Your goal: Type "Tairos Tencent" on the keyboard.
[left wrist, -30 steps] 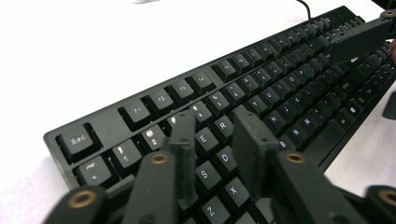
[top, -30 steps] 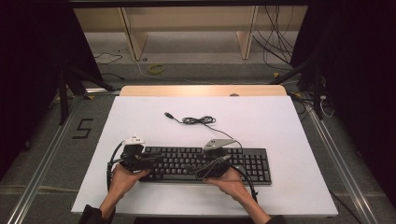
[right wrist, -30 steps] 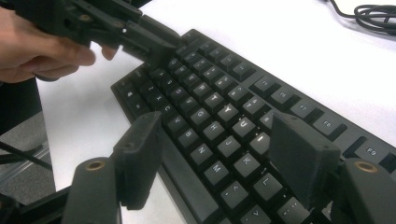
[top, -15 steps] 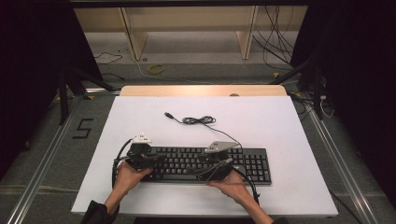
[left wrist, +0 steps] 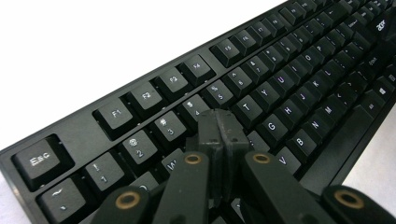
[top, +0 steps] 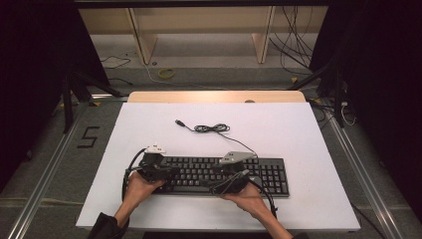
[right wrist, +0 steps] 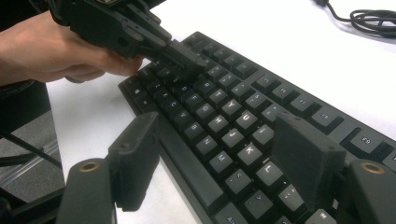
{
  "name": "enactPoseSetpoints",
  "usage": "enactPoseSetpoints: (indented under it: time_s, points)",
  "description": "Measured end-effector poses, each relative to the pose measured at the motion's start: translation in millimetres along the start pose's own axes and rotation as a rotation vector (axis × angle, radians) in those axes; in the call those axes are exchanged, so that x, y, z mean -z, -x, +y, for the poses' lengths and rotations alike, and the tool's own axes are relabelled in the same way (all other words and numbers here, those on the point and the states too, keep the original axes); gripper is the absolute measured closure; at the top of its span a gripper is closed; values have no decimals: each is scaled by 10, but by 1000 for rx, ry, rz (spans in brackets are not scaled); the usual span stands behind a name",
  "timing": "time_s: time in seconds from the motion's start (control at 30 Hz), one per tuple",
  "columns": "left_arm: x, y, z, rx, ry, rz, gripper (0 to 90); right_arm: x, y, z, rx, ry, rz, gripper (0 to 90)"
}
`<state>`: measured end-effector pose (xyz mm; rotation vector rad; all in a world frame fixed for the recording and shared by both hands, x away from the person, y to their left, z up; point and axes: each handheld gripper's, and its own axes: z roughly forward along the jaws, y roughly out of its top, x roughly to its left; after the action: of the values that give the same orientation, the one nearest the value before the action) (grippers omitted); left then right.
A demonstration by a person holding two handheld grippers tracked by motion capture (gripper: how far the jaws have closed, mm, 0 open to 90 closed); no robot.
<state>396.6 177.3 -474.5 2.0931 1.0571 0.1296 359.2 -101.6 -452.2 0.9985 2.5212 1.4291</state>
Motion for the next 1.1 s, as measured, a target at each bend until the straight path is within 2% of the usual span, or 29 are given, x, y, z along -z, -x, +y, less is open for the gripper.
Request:
enactPoseSetpoints:
  time_s: [0.1,0.3,0.4,0.57,0.73,1.1]
  points:
    - [-26,4,-8,5,-16,8,893,-4,0,-3,2,-1,0,332]
    - [-27,8,-10,12,-12,2,894,-12,-3,-9,3,-3,-1,333]
    - [-8,8,-8,6,-2,6,892,-12,-1,-8,3,-2,-1,333]
    - [73,18,9,18,33,-3,881,-8,4,-7,0,2,-3,334]
    - [125,7,1,29,54,-14,837,-10,5,-5,-2,4,-3,336]
    - [182,9,-33,44,70,-63,649,-36,11,-1,-5,3,-5,340]
